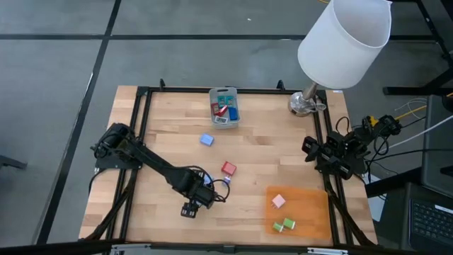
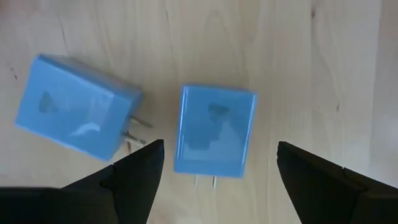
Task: Pick & Place Office items
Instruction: Put the bottom light blue charger adapter into the orange bin, then put the dark blue charger adapter into the orange bin
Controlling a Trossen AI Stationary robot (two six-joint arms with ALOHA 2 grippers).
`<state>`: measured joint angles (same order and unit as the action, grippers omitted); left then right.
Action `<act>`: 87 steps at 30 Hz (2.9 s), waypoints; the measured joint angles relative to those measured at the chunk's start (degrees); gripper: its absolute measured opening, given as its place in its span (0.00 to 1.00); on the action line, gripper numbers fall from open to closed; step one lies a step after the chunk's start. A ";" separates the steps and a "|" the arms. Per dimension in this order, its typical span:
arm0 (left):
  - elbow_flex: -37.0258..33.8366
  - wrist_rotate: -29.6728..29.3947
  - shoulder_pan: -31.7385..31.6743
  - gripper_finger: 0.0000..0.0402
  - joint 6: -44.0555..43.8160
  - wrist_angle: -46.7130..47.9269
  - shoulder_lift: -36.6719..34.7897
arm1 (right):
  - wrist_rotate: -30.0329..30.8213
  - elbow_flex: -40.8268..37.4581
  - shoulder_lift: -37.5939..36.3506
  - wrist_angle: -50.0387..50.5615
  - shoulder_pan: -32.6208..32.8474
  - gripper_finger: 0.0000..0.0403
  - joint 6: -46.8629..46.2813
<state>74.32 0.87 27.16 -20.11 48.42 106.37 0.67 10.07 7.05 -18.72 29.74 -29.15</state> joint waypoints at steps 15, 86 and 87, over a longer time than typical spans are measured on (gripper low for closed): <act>0.26 -0.47 0.49 0.76 -4.20 -2.60 7.93 | -0.02 0.00 -0.01 0.07 -0.02 0.50 0.03; 53.11 7.62 -16.21 0.84 -25.60 -61.88 40.81 | -15.10 0.00 -0.01 -0.29 -0.01 0.50 -4.72; 53.11 7.62 -16.21 0.84 -25.62 -61.86 40.81 | -15.13 0.00 -0.01 -0.28 -0.02 0.50 -4.72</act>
<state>127.44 8.49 10.95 -45.73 -13.44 147.17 -14.46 10.07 7.04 -19.00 29.71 -33.87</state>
